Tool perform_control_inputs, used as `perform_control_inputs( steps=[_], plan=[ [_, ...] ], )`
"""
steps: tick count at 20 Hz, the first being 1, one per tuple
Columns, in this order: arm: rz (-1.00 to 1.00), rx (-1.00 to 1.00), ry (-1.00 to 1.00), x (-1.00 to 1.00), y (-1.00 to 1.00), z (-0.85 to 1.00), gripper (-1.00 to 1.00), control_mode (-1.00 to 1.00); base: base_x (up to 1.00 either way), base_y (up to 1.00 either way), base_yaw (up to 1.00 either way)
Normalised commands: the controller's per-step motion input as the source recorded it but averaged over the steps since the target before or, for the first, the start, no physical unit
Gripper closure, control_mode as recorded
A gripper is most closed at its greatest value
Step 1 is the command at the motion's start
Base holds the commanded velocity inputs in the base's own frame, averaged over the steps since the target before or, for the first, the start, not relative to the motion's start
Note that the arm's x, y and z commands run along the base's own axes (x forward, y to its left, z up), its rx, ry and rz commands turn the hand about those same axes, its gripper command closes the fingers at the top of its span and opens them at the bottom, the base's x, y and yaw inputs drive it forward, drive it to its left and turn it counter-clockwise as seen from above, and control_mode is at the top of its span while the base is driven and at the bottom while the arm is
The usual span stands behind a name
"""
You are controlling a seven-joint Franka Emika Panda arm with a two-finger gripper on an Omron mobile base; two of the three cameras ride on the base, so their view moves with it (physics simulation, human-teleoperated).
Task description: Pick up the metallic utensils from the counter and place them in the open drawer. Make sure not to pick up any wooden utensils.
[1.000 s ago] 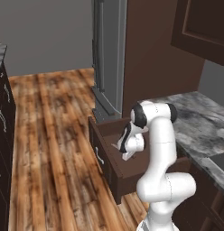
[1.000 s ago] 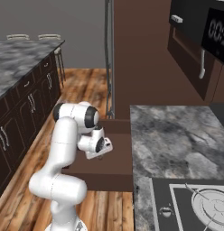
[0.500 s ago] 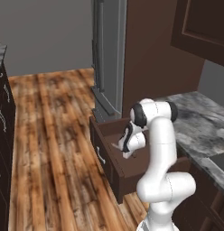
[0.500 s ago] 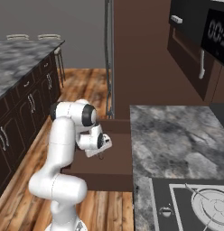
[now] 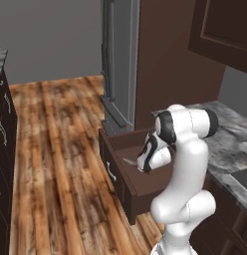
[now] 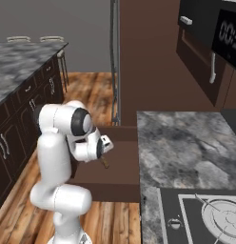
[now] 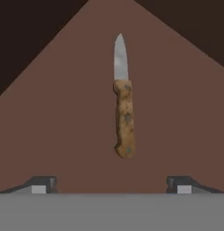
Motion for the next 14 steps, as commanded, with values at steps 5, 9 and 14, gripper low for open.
perform_control_inputs(
  steps=[5,9,14],
  plan=[
    [-0.01,0.03,-0.13,-0.17,0.0,1.0,-1.0,-1.0,0.0,0.0,0.0],
    [-0.06,0.05,-0.14,0.0,0.0,1.0,-1.0,-1.0,0.0,0.0,0.0],
    [-0.12,0.12,-0.13,0.0,0.0,1.0,-1.0,-1.0,0.0,0.0,0.0]
  ],
)
